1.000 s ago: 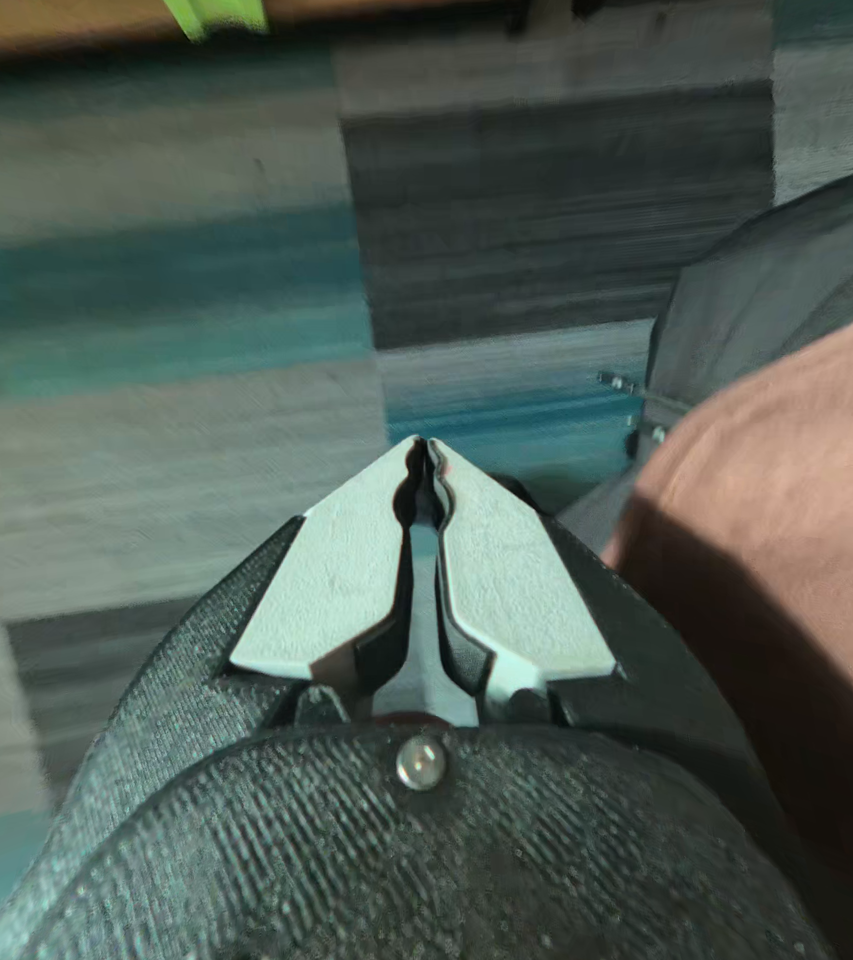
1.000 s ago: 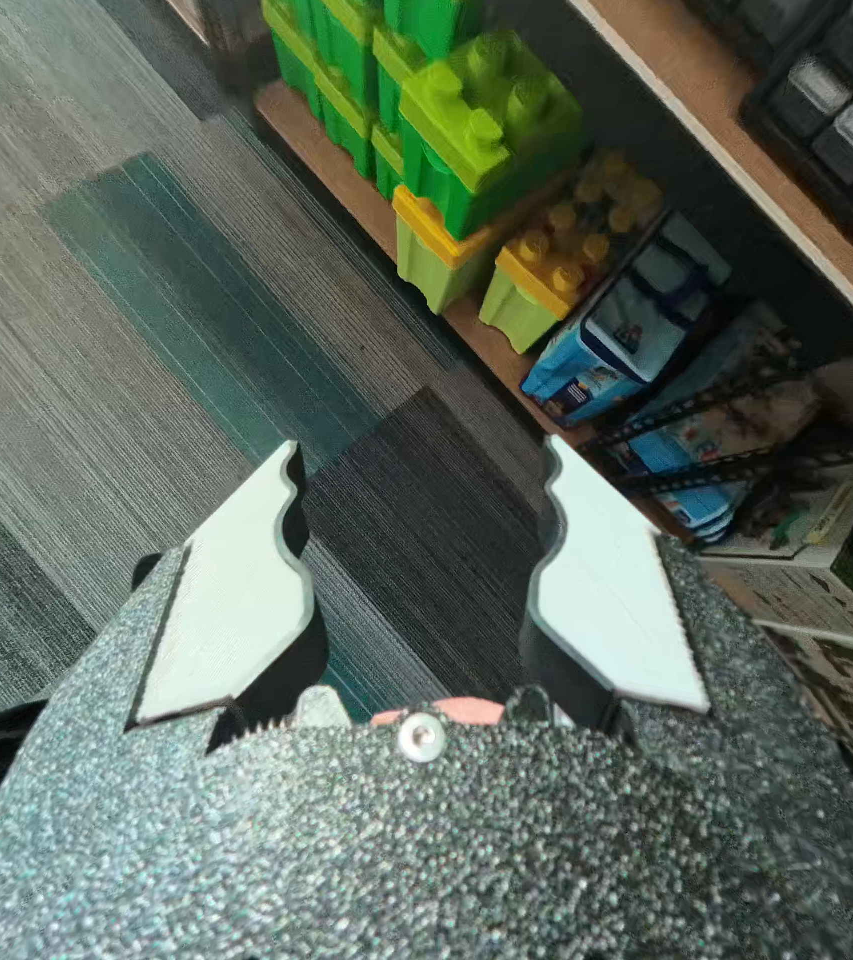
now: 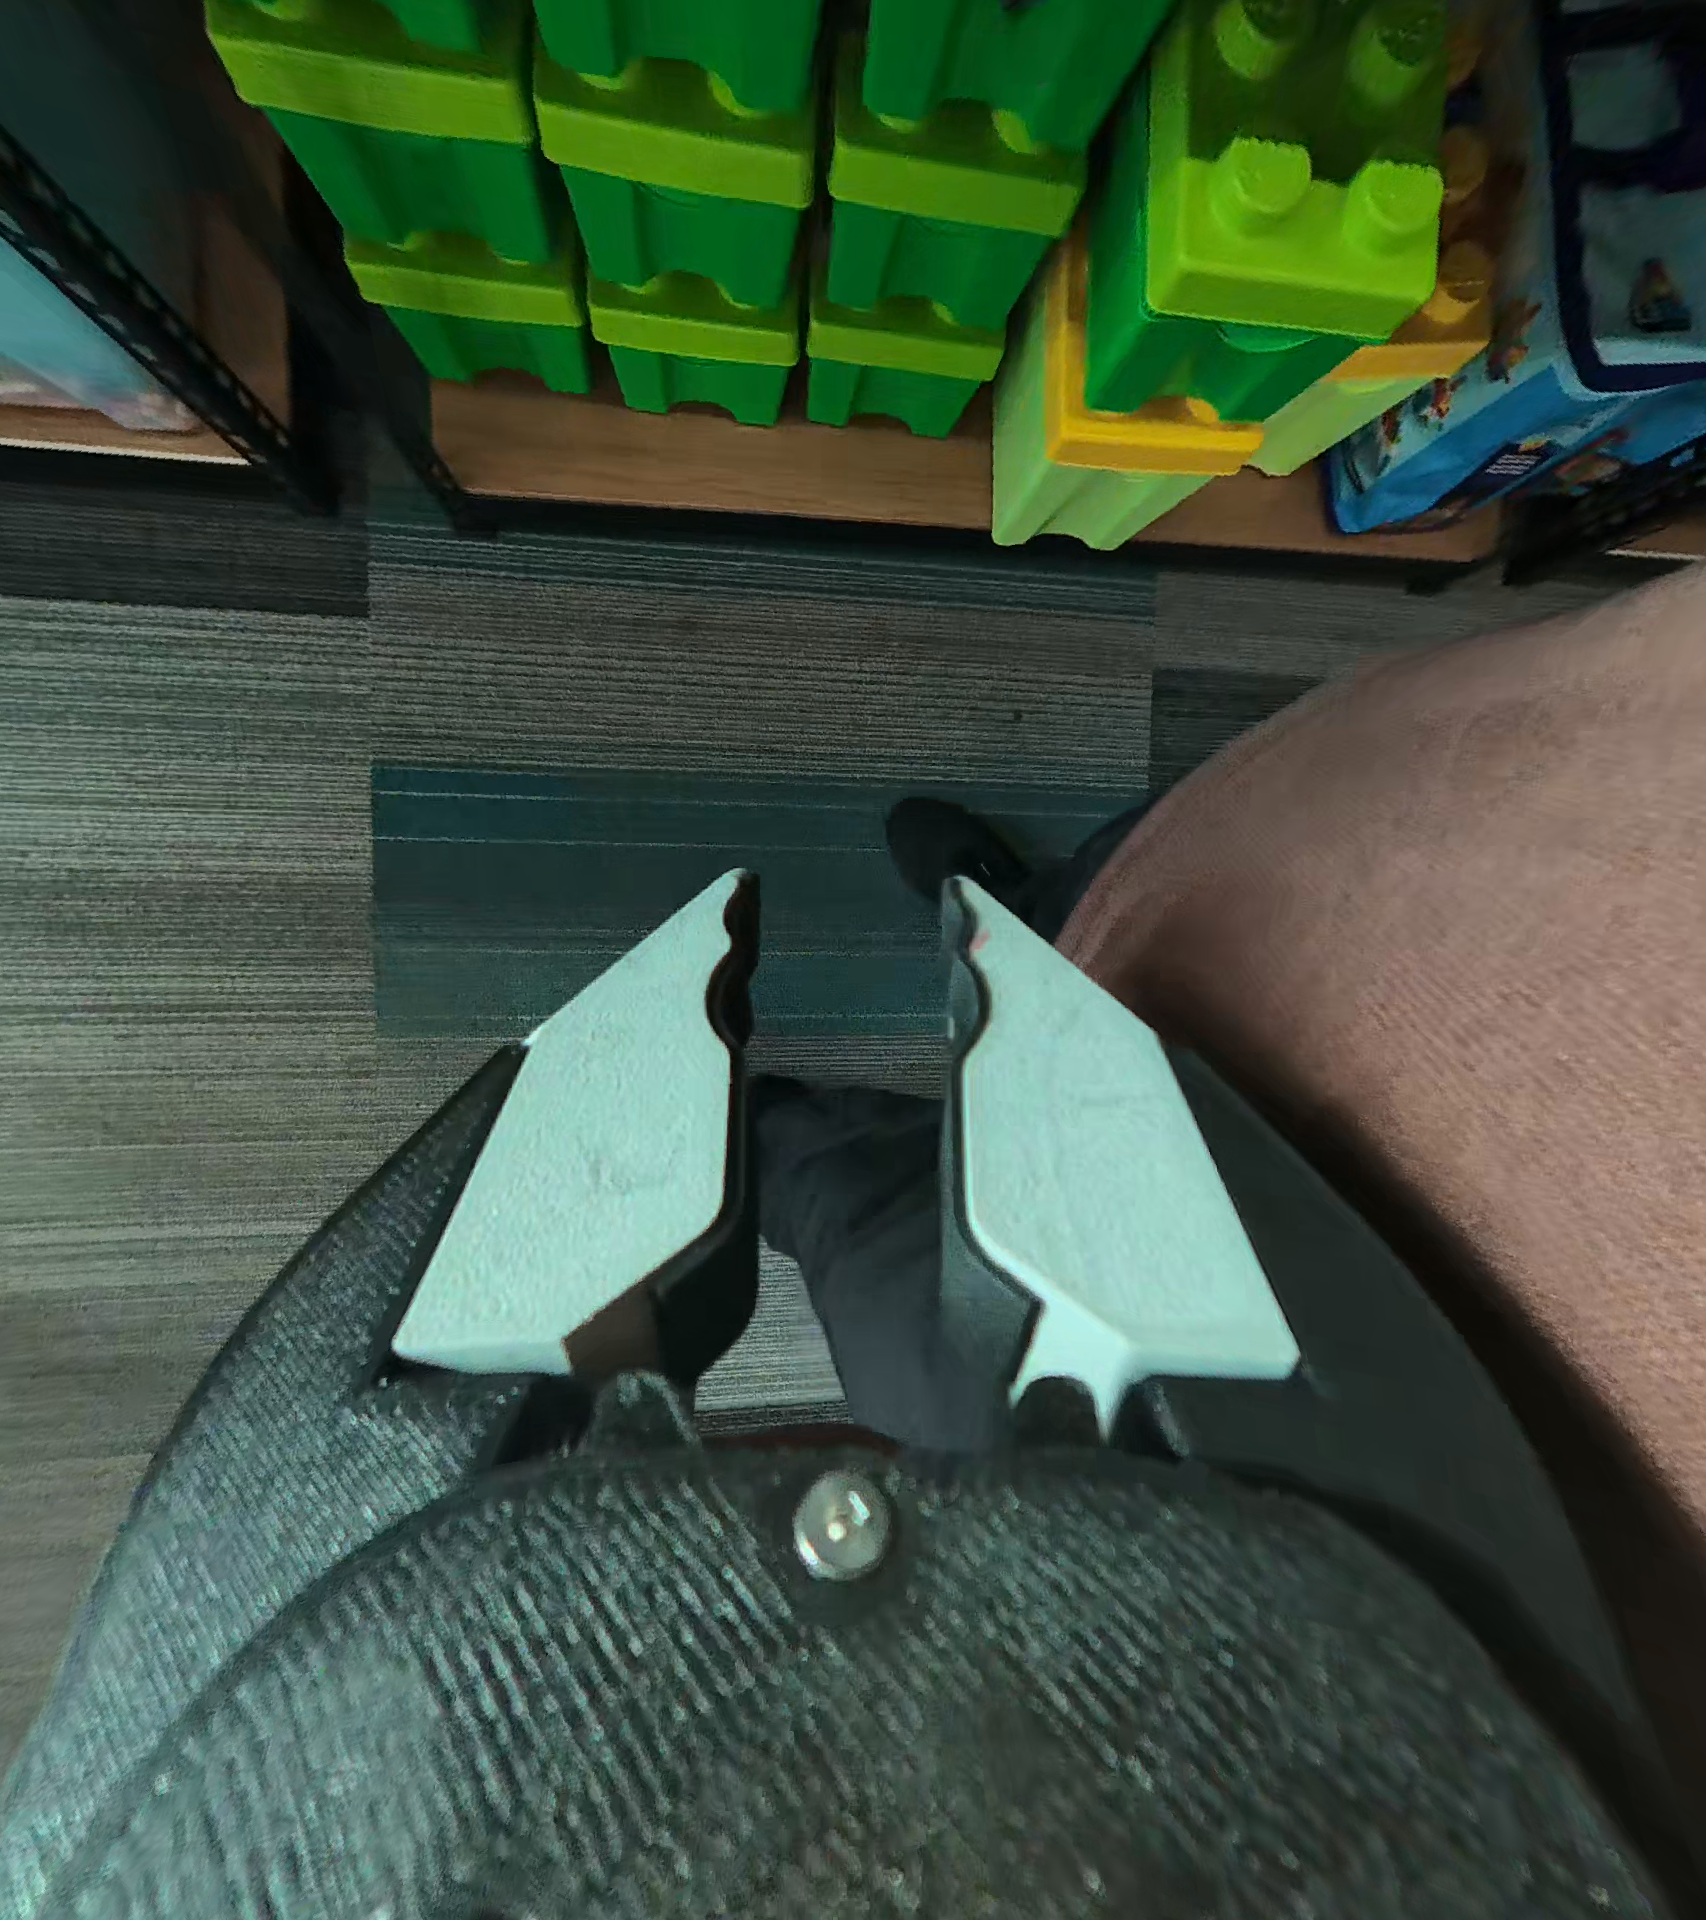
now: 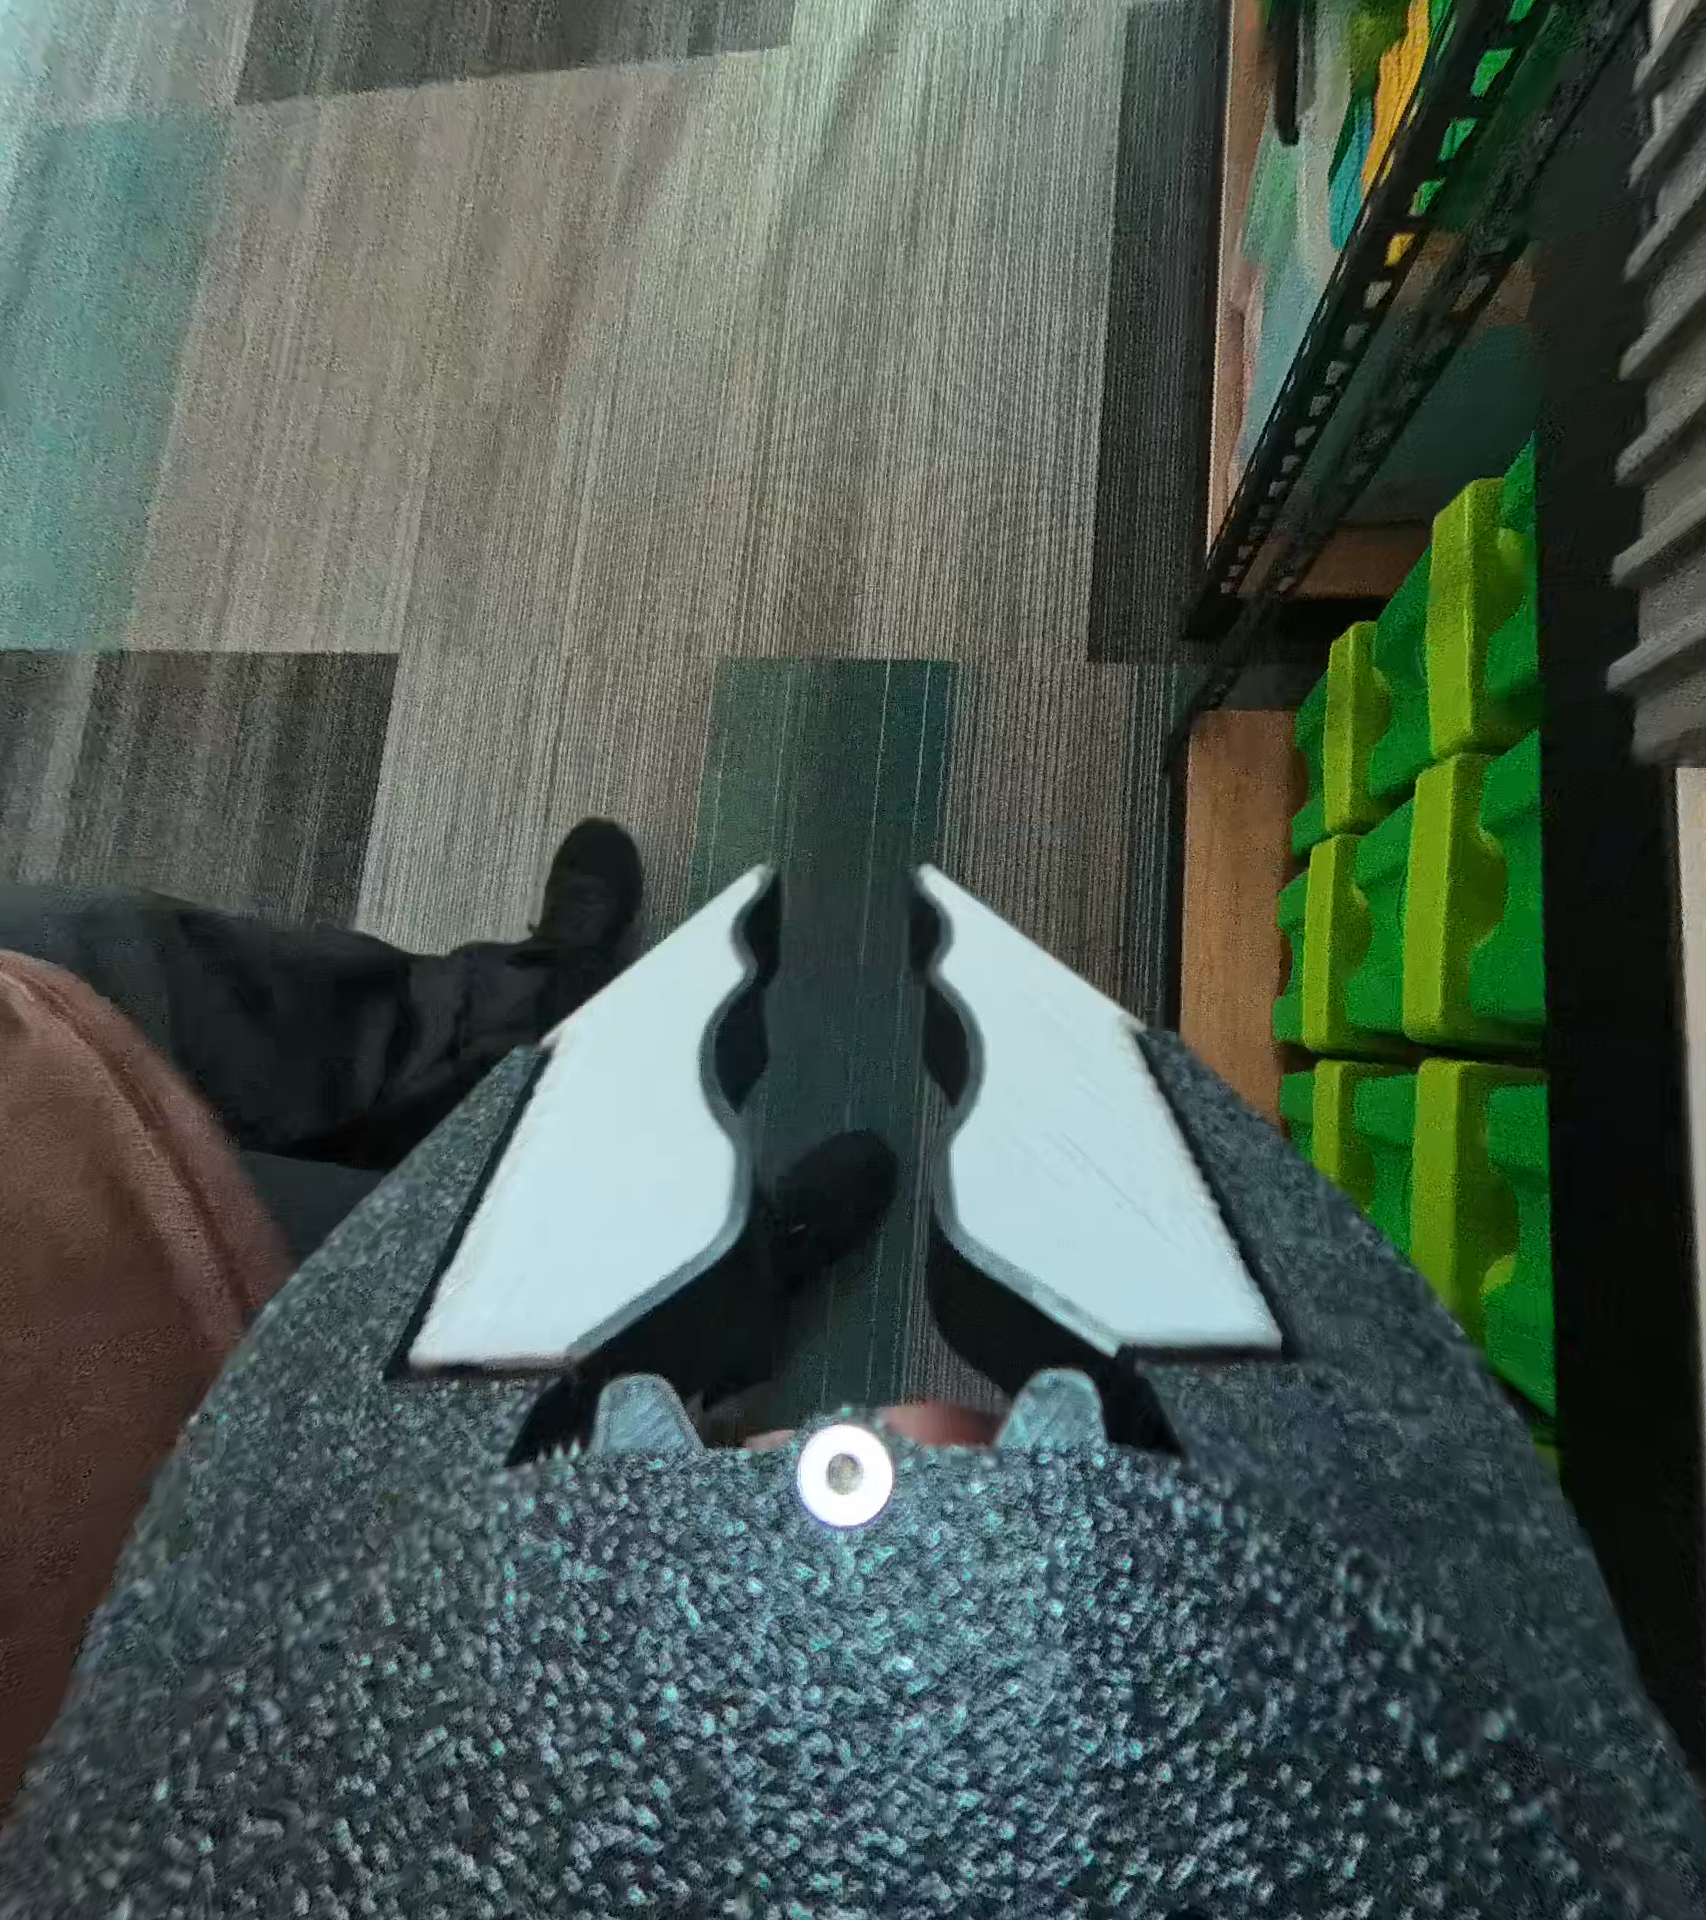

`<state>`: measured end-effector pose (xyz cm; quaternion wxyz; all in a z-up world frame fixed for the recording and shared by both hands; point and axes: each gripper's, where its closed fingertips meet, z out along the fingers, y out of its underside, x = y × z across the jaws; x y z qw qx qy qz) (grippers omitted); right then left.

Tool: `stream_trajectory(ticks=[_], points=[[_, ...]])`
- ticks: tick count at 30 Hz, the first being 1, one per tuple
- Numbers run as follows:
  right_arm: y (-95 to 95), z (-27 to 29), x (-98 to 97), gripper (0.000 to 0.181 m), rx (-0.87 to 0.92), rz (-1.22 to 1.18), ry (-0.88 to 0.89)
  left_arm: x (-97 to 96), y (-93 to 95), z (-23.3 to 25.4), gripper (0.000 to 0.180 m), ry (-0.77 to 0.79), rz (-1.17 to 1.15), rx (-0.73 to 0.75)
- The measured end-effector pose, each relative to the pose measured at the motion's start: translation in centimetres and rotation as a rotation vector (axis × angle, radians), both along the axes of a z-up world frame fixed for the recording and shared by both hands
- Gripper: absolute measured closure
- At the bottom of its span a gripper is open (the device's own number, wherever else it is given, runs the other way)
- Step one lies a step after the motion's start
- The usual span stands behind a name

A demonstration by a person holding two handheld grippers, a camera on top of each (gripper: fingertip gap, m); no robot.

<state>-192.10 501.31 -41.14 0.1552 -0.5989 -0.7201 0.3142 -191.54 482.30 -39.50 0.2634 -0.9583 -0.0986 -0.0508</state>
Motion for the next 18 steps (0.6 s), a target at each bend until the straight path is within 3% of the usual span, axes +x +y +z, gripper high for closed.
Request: stream_trajectory(ticks=[2, 5, 7, 8, 13, 18], points=[[0.9, 0.8, -2.1, 0.181, 0.046, -0.028, 0.011, -1.9, 0.6, -0.9, 0.137, -0.031, -0.043, 0.009], [1.2, 1.7, -4.7, 0.181, 0.072, -0.099, 0.011, -5.6, 1.1, -2.0, 0.137, -0.056, -0.114, 0.051], [1.4, 2.0, -6.0, 0.166, 0.106, -0.155, -0.042, -8.1, 0.9, -2.8, 0.137, -0.085, -0.163, 0.071], [1.7, 2.4, -6.6, 0.181, 0.150, -0.174, -0.059, -9.5, 0.6, -3.0, 0.137, -0.103, -0.186, 0.079], [1.7, 6.3, -11.5, 0.181, 0.207, -0.304, -0.068, -17.0, -0.6, -2.2, 0.138, -0.141, -0.322, 0.112], [3.1, 12.2, -13.8, 0.167, 0.305, -0.443, -0.002, -22.3, -0.1, -2.1, 0.138, -0.115, -0.464, 0.112]])
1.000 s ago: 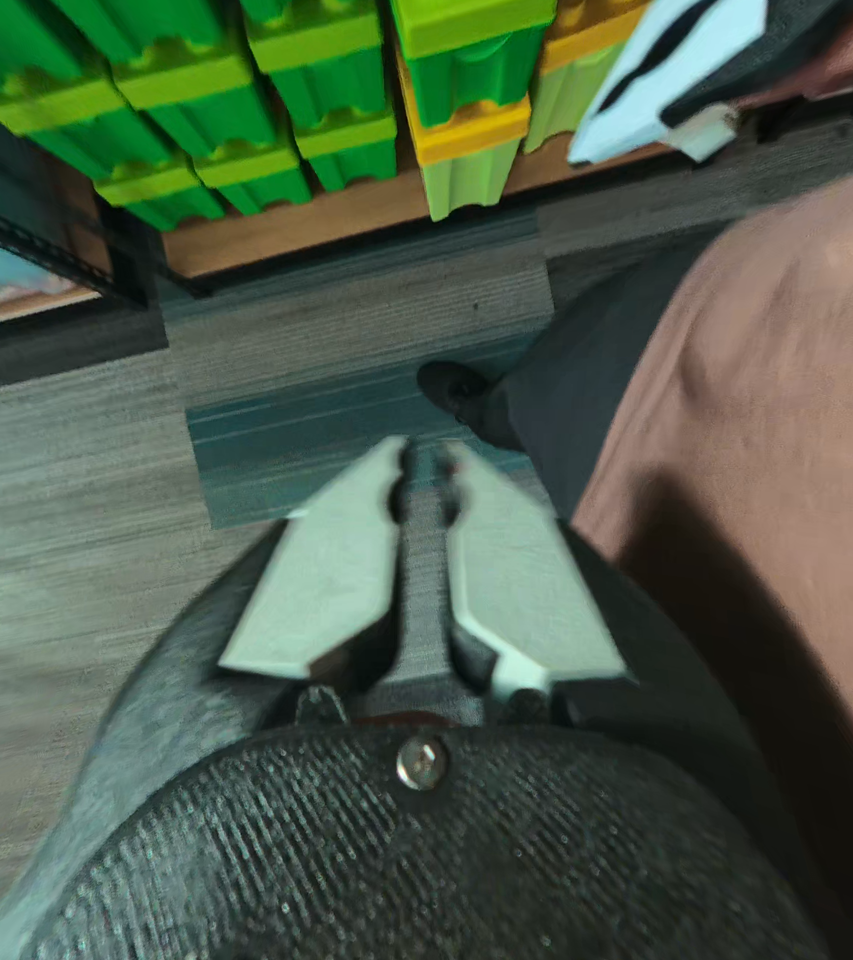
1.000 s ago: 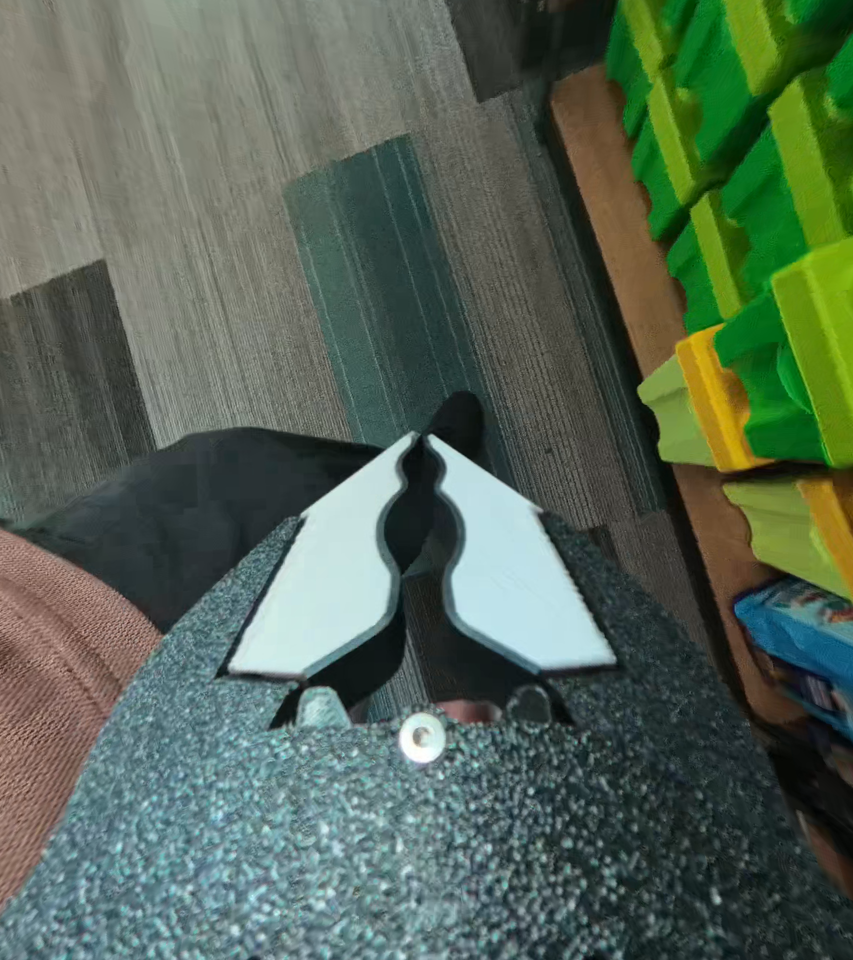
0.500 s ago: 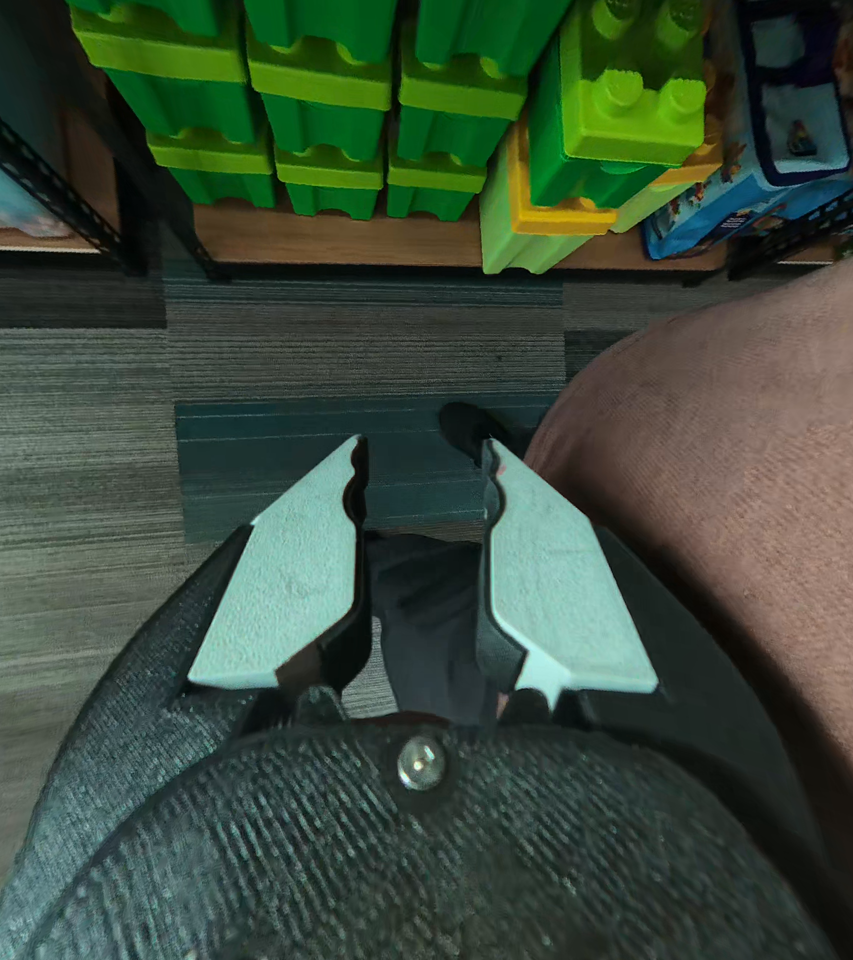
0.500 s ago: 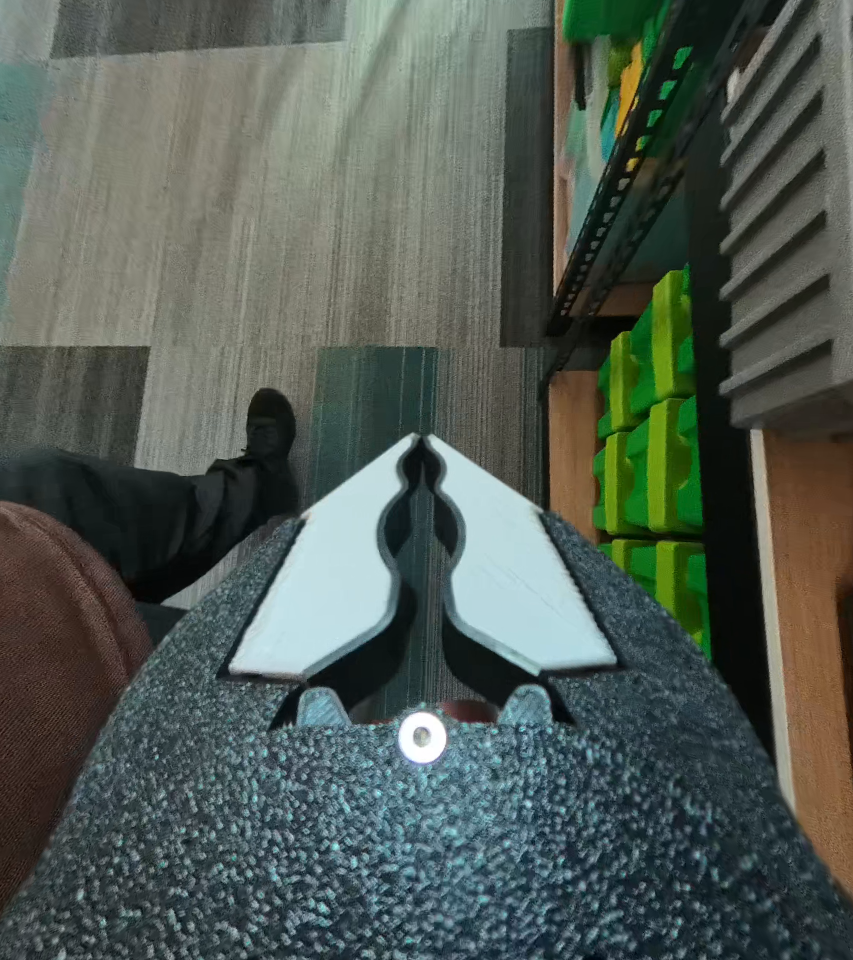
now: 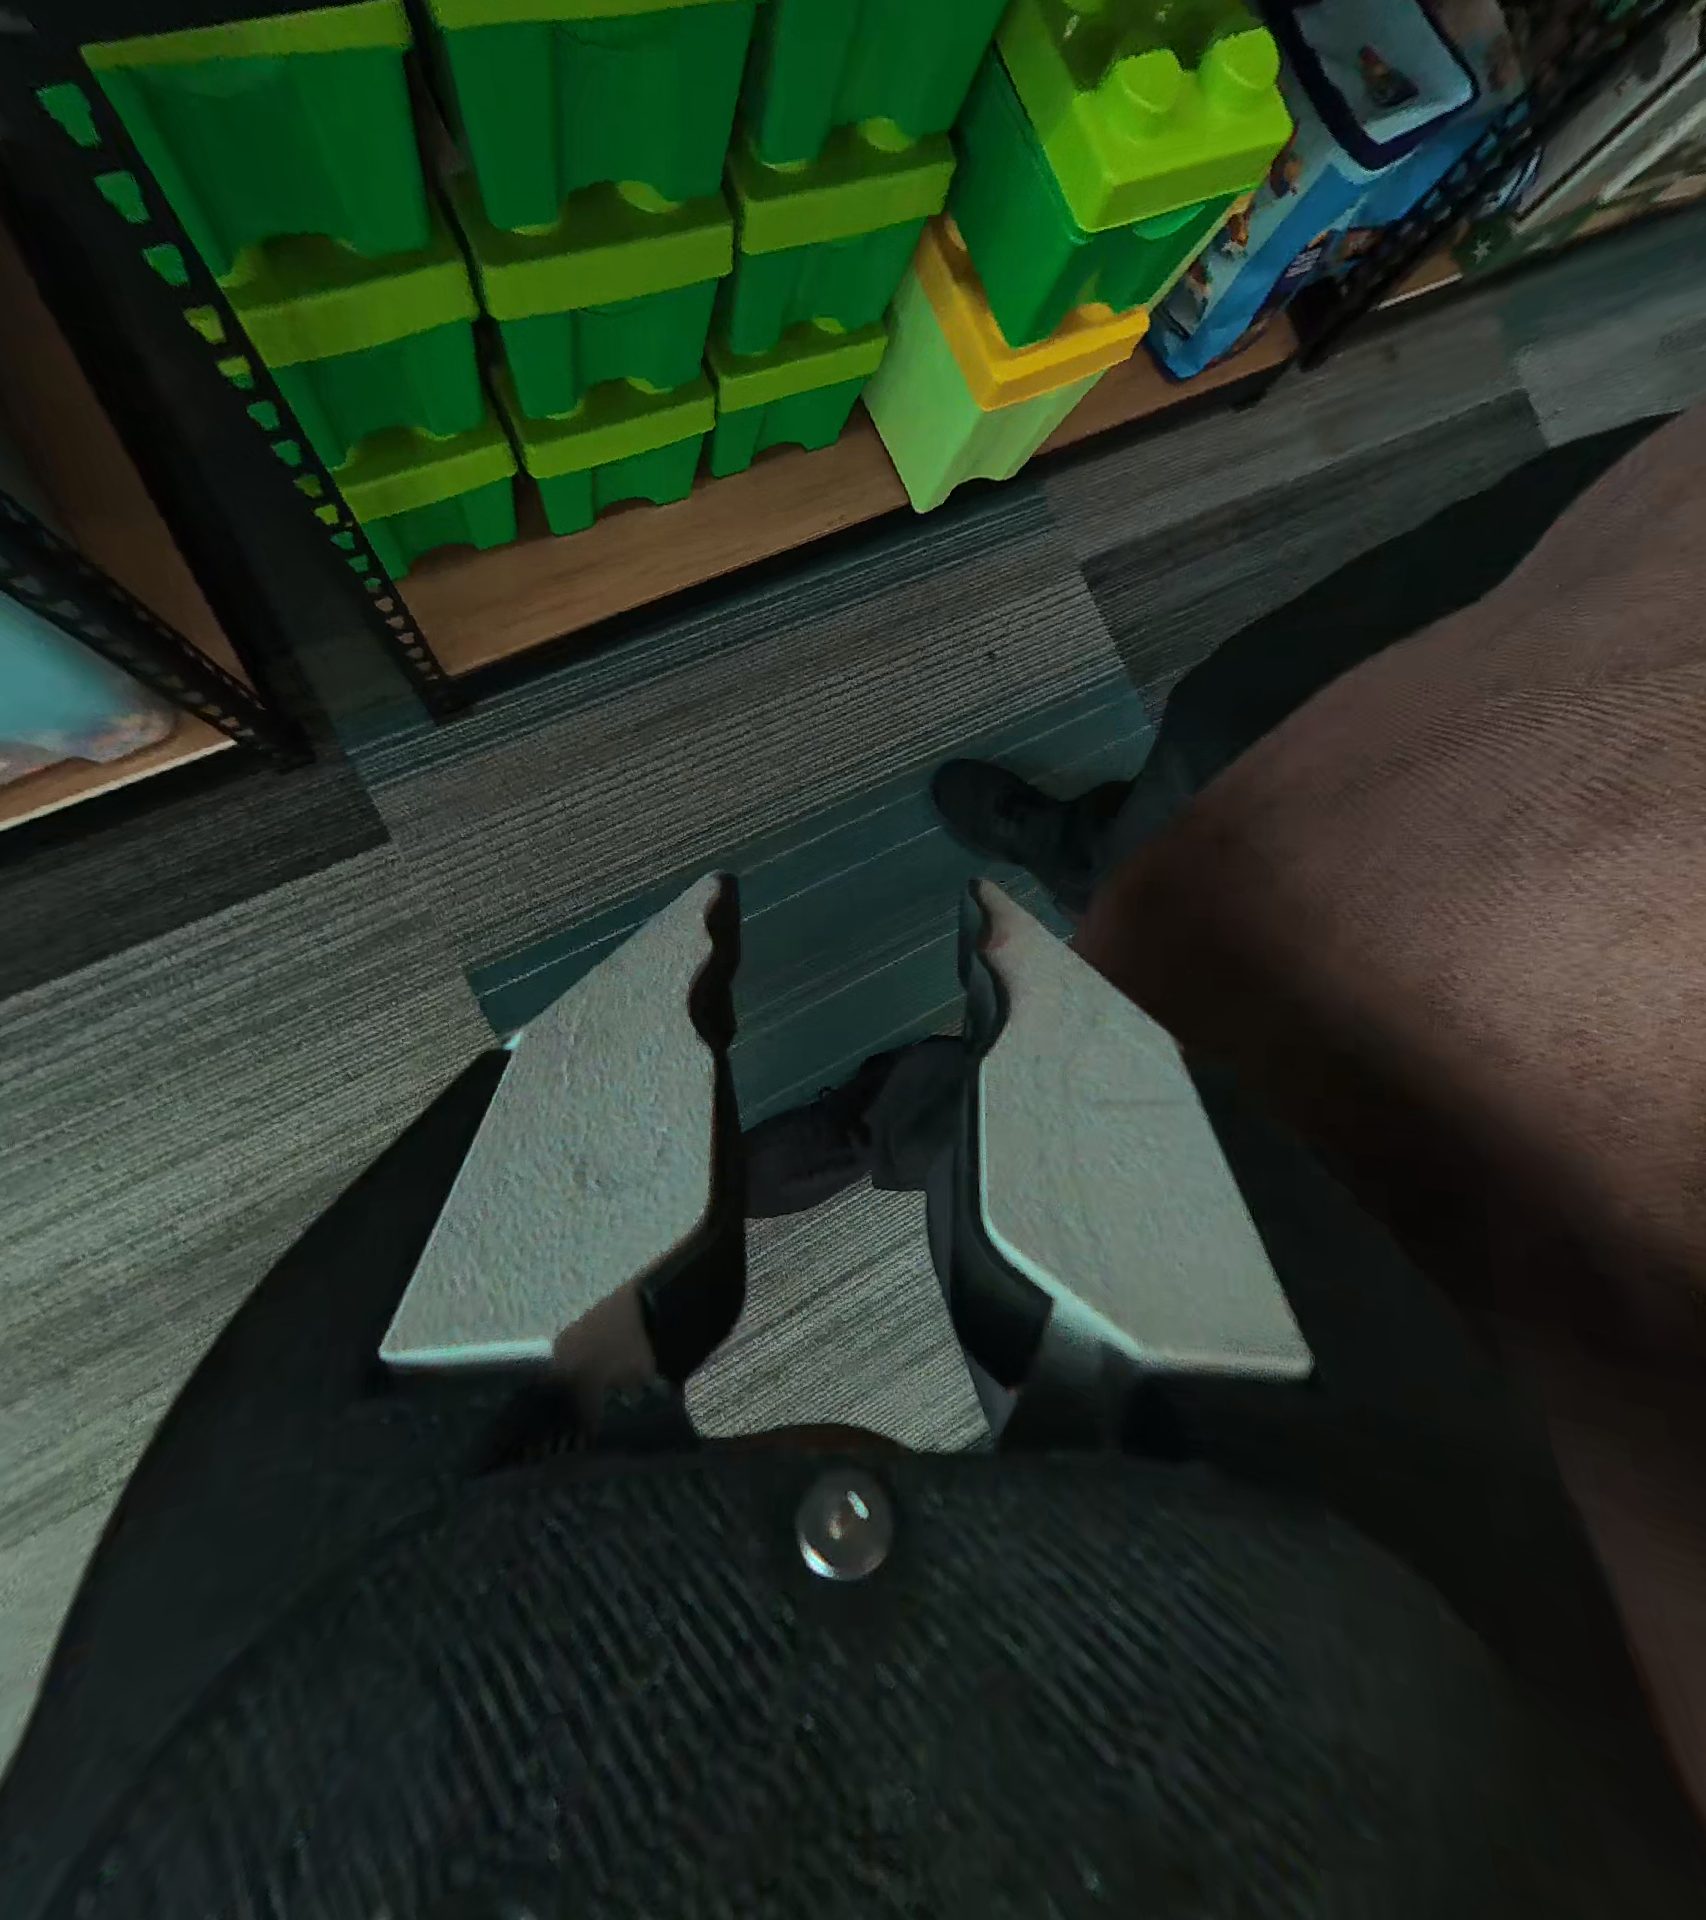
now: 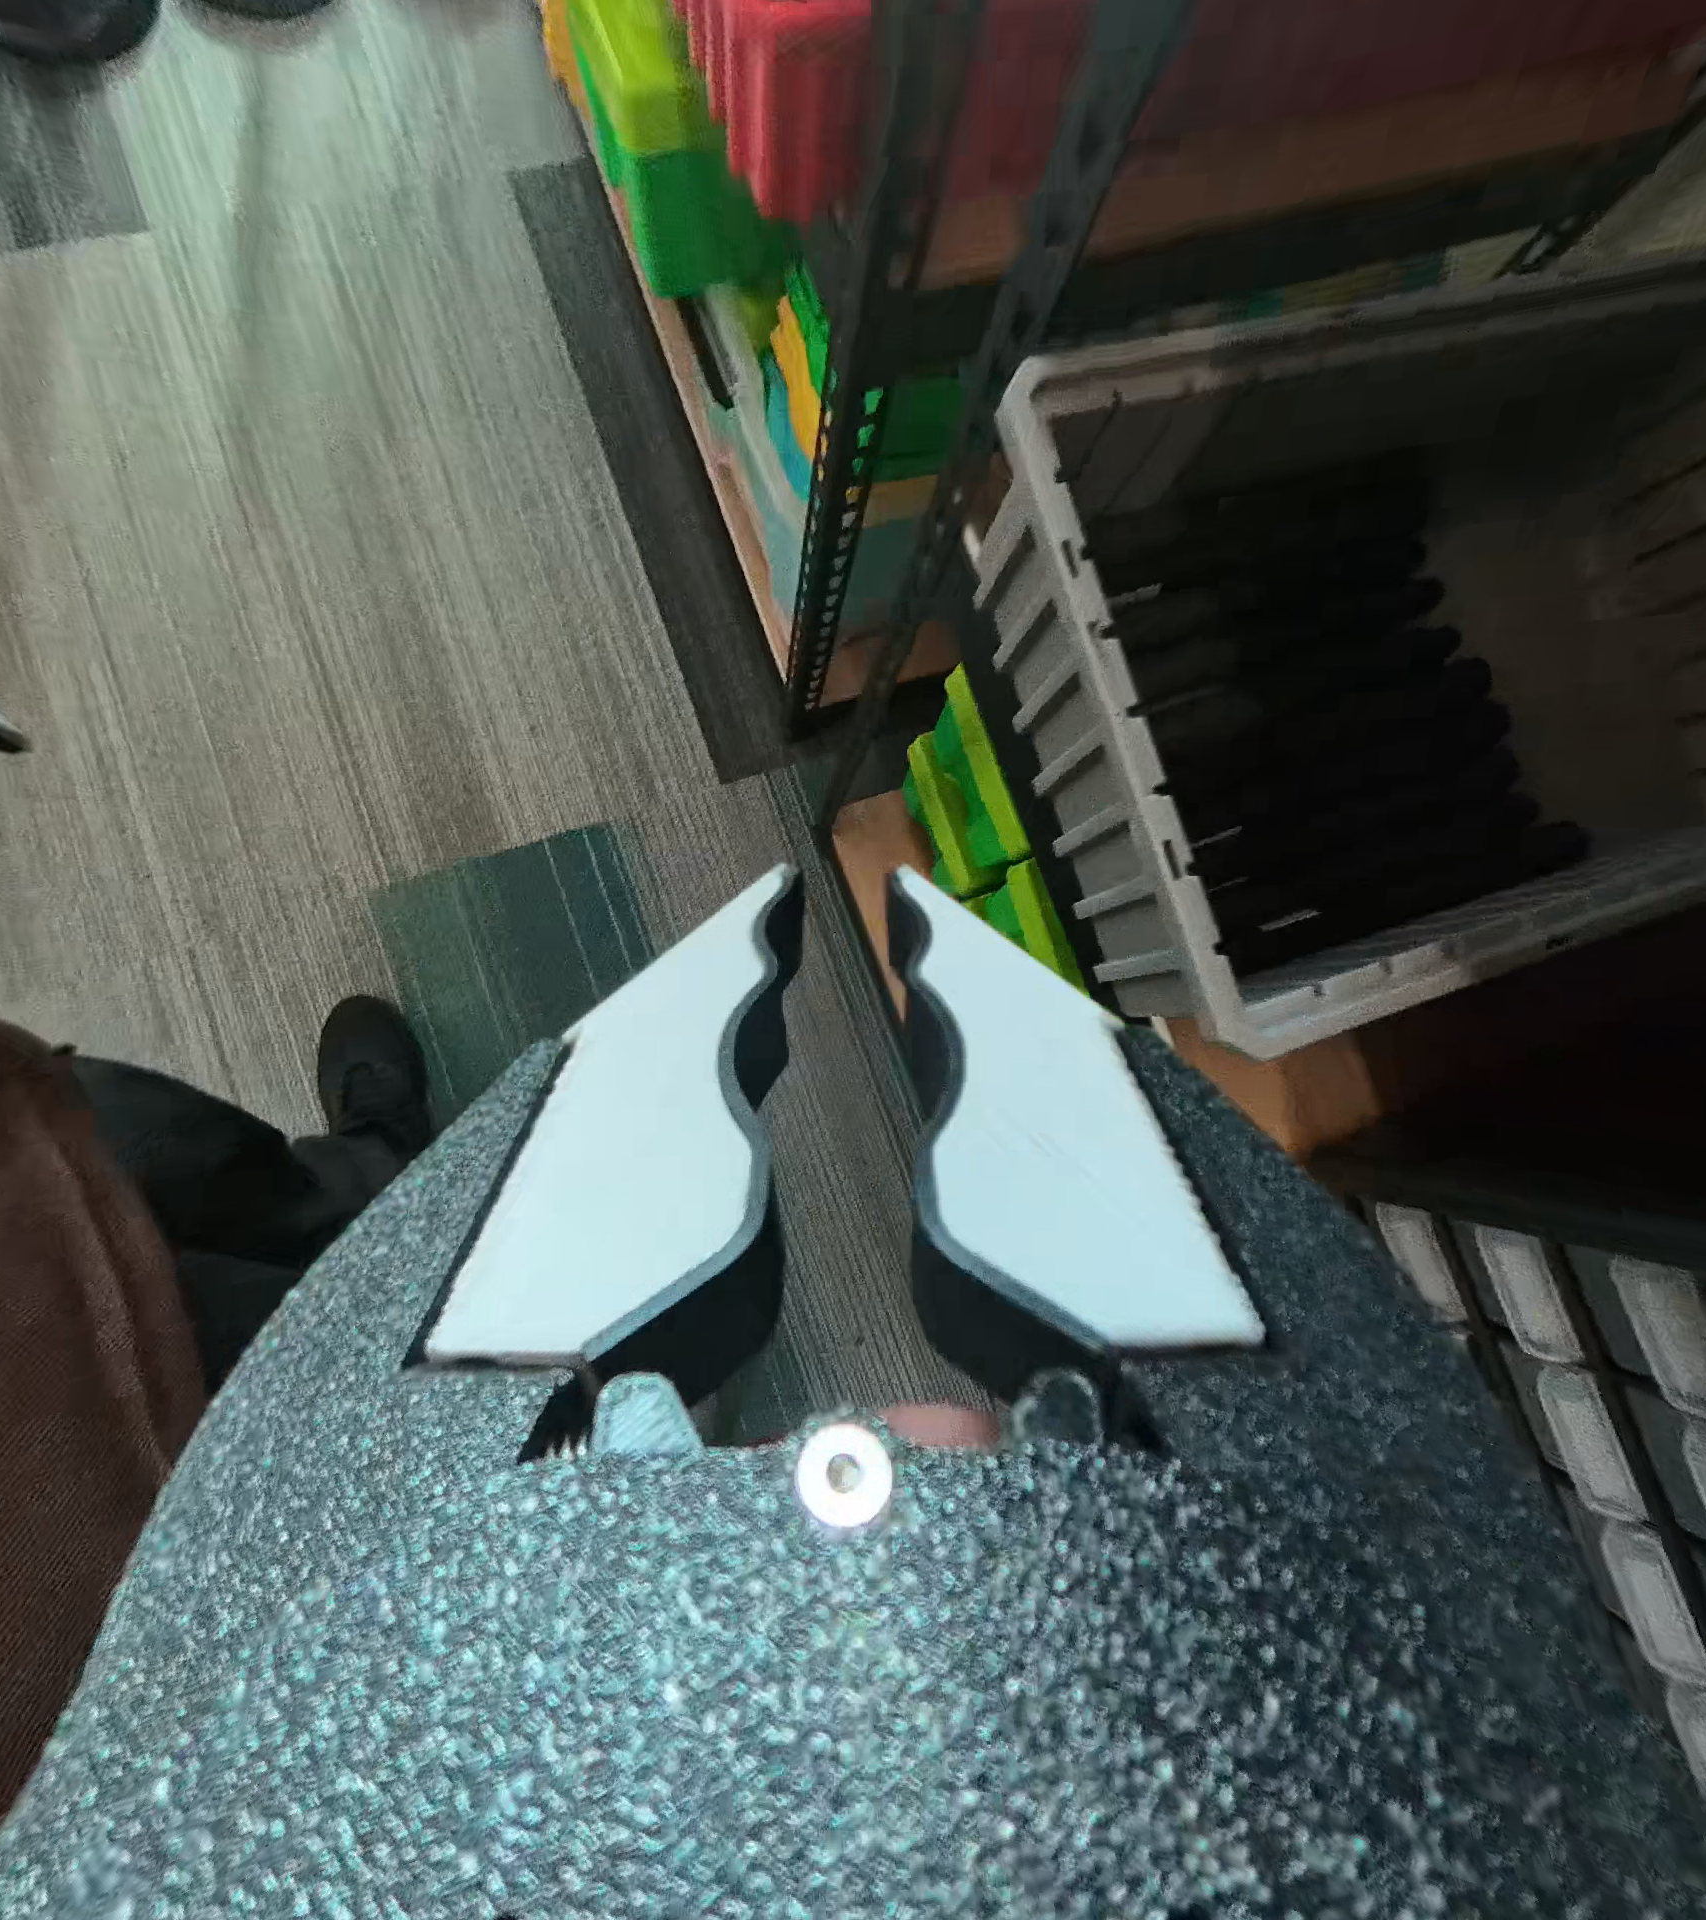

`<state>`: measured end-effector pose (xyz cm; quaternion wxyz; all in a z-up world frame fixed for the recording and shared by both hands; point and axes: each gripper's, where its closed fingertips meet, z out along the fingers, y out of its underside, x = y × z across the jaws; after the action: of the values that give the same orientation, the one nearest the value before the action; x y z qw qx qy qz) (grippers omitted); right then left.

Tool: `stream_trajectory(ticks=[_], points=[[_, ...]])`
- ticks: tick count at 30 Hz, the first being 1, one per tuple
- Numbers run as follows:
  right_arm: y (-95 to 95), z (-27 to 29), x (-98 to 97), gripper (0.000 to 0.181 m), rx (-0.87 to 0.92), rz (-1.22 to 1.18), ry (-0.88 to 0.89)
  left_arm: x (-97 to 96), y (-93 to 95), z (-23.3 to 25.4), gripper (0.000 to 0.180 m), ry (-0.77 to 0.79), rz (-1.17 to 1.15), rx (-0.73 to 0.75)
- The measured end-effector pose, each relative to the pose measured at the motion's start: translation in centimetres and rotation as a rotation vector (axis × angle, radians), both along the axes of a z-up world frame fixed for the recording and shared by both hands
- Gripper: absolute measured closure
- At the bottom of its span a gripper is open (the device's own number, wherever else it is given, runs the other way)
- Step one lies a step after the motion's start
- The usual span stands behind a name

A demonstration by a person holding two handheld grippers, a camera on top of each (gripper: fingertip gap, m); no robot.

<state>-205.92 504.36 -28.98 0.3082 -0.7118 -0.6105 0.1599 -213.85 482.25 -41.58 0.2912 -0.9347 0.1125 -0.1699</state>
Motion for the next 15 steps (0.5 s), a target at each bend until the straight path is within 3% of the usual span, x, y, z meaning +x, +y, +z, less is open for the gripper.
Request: stream_trajectory(ticks=[6, 11, 15], points=[[1.9, 2.5, 9.8, 0.148, 0.001, -0.281, 0.027, 2.3, 3.2, 0.4, 0.139, -0.063, -0.174, 0.010], [3.1, 4.4, 20.0, 0.147, -0.096, -0.530, 0.116, 6.3, 4.6, 0.8, 0.141, -0.100, -0.267, 0.025], [7.6, 14.5, 21.8, 0.142, 0.029, -0.556, 0.317, 7.9, 4.8, 0.3, 0.140, -0.091, -0.301, -0.015]])
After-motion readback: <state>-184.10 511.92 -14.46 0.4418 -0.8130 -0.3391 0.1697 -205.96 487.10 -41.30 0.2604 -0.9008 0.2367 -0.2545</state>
